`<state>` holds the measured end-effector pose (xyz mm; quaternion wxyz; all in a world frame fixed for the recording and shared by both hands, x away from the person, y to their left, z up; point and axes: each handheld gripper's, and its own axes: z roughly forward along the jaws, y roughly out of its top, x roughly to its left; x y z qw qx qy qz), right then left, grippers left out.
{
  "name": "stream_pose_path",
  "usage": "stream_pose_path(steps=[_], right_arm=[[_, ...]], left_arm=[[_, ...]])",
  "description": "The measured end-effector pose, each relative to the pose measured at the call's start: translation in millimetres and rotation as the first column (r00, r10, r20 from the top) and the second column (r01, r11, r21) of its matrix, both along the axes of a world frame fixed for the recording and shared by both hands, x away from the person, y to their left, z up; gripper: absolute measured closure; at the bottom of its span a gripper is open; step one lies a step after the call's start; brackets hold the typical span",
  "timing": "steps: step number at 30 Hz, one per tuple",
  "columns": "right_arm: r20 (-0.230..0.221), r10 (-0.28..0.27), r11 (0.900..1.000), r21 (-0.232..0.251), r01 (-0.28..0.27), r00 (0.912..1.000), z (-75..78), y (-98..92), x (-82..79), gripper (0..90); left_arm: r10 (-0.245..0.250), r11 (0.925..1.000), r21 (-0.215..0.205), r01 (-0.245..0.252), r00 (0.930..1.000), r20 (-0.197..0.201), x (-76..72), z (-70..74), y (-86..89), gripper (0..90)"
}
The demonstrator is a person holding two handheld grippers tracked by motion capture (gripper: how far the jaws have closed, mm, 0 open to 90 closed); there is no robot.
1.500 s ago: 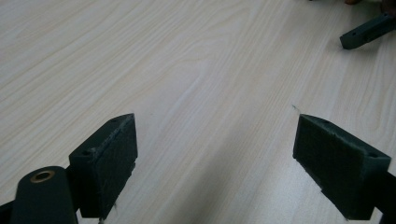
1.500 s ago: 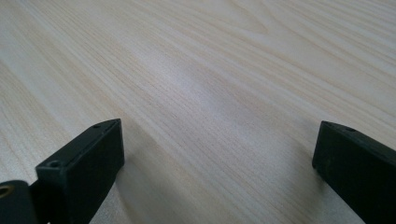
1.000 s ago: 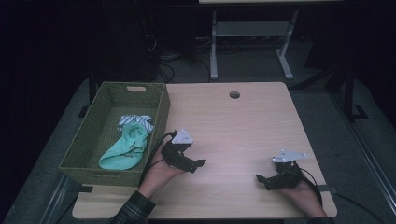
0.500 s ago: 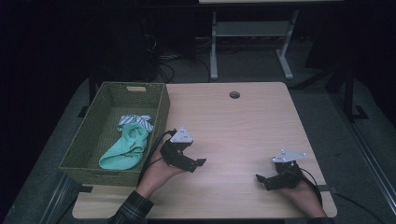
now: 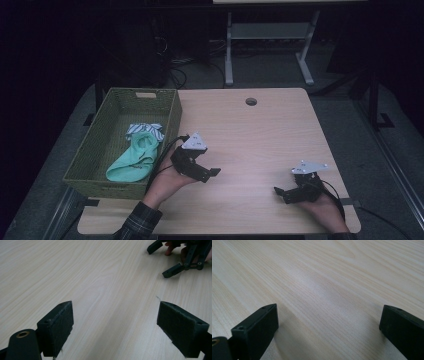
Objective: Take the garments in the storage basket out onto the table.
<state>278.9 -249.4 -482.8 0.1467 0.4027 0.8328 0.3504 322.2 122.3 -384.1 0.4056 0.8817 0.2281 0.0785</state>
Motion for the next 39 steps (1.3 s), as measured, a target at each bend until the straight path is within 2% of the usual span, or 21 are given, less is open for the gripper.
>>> stream_pose_path(steps=[1, 5, 10, 15, 21, 33, 39], right_arm=[[0.0, 0.0, 1.0, 0.0, 0.0, 1.0, 0.0, 0.0, 0.0, 1.9], [0.0, -0.001, 1.0, 0.0, 0.001, 1.0, 0.0, 0.1, 0.0, 1.9], [0.0, 0.0, 1.0, 0.0, 0.0, 1.0, 0.0, 0.0, 0.0, 1.9], [0.0, 0.0, 1.0, 0.0, 0.0, 1.0, 0.0, 0.0, 0.0, 1.9], [0.0, 0.0, 1.0, 0.0, 0.0, 1.0, 0.0, 0.1, 0.0, 1.9], [0.0, 0.0, 1.0, 0.0, 0.0, 1.0, 0.0, 0.1, 0.0, 1.9], [0.0, 0.0, 1.0, 0.0, 0.0, 1.0, 0.0, 0.0, 0.0, 1.9]], left_arm=[[0.002, 0.9999, -0.013, -0.002, 1.0, -0.004, 0.4, 0.9, 0.4, 13.3], [-0.012, 0.9997, -0.021, 0.012, 0.9999, 0.003, 2.6, 3.2, 3.4, 13.3], [-0.026, 0.9975, -0.065, 0.027, 0.9996, 0.015, 5.5, 8.7, 7.8, 13.3], [-0.039, 0.9973, -0.062, 0.039, 0.9992, 0.014, 8.3, 11.8, 9.6, 13.3], [-0.027, 0.9982, -0.054, 0.027, 0.9995, 0.014, 9.8, 16.4, 15.2, 13.3], [-0.003, 0.9968, -0.08, 0.003, 1.0, 0.006, 10.1, 21.2, 25.0, 13.3], [-0.005, 0.9971, -0.075, 0.006, 0.9999, 0.009, 9.6, 23.1, 26.7, 13.3]])
